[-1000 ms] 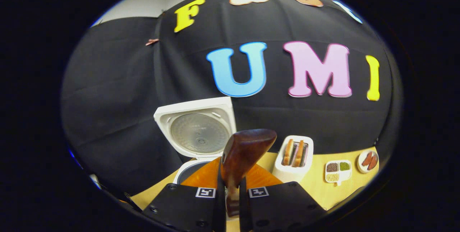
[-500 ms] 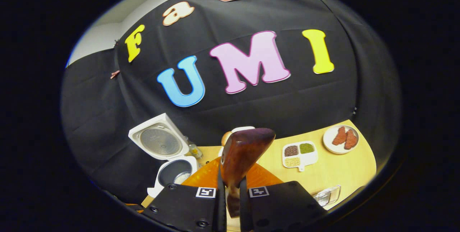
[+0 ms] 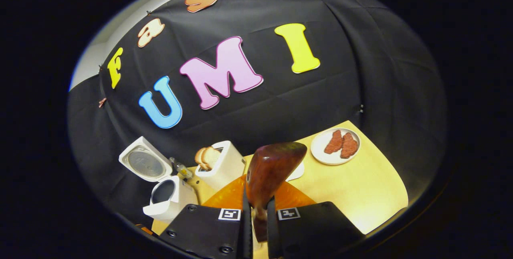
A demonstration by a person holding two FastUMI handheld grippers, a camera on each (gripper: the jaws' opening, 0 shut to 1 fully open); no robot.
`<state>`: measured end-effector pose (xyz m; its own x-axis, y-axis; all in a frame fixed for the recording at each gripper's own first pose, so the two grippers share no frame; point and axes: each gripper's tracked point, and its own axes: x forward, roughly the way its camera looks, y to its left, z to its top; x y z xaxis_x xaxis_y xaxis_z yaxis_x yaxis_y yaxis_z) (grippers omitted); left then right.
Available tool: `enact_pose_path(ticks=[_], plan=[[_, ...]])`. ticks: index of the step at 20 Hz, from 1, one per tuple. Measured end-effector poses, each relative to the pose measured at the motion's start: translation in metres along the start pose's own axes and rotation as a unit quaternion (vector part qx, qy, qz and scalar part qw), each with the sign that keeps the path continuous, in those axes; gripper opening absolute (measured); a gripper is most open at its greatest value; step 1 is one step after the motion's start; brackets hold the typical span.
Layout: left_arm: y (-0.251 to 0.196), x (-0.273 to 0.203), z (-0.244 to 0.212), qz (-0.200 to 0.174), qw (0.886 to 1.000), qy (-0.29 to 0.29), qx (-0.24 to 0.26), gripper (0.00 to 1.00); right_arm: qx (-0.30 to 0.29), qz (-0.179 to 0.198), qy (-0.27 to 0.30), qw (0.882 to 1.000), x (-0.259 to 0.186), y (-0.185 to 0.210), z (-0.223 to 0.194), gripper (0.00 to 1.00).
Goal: Close the left gripper, press the button to open the rice cooker; take a wooden spoon from the chopstick holder with the right hand, scoop a spoonful of rice and pour it into the rice cooker, then put the wooden spoon back into the chopstick holder.
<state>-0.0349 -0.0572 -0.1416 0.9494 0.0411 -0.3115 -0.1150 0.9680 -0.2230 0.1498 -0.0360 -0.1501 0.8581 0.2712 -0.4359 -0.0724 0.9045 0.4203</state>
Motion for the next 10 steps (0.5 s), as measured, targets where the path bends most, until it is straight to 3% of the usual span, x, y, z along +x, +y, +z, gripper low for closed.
enact_pose_path(ticks=[5,6,7,10], plan=[[-0.014,-0.010,-0.014,0.016,1.000,0.004,0.002,0.95,0.008,-0.030,0.014,0.999,0.006,-0.052,-0.021,0.19],[-0.015,-0.014,-0.016,0.018,1.000,0.006,0.003,0.96,0.011,-0.037,0.016,0.999,0.008,-0.063,-0.024,0.14],[-0.014,-0.018,-0.022,0.022,1.000,0.010,0.005,0.95,0.017,-0.045,0.017,0.999,0.009,-0.072,-0.028,0.19],[-0.007,-0.026,-0.033,0.036,0.999,0.026,-0.005,0.95,0.048,-0.059,0.030,0.997,0.013,-0.092,-0.045,0.19]])
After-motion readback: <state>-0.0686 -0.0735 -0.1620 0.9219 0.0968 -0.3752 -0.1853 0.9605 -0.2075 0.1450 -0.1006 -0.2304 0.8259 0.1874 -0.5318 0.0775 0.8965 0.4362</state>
